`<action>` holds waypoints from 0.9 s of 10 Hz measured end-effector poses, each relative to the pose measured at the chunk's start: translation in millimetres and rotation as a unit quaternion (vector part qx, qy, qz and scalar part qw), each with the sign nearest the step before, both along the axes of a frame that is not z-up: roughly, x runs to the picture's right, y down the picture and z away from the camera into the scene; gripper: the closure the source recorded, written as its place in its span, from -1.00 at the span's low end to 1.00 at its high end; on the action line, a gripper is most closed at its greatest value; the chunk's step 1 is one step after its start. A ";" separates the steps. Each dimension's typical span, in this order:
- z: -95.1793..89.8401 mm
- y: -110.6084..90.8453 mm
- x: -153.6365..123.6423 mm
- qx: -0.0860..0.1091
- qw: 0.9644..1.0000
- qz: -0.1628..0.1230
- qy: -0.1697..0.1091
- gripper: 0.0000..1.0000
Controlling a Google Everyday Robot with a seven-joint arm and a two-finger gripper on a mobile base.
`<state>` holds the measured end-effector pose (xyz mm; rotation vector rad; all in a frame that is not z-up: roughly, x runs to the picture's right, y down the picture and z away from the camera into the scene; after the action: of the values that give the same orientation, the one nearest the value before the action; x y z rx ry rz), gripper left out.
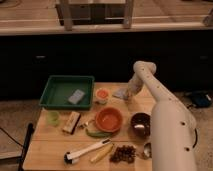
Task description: Wipe red bowl with towel
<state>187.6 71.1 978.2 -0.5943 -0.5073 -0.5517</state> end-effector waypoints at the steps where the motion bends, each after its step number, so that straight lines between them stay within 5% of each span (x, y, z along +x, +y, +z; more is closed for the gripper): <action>1: -1.1 0.0 2.0 0.001 1.000 0.002 0.001 1.00; 3: -2.7 -0.2 3.9 0.002 1.000 0.003 0.001 1.00; 9: -37.7 -50.6 21.3 0.057 0.998 0.023 -0.007 1.00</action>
<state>208.9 20.5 940.5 -0.4691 -0.4986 -0.5373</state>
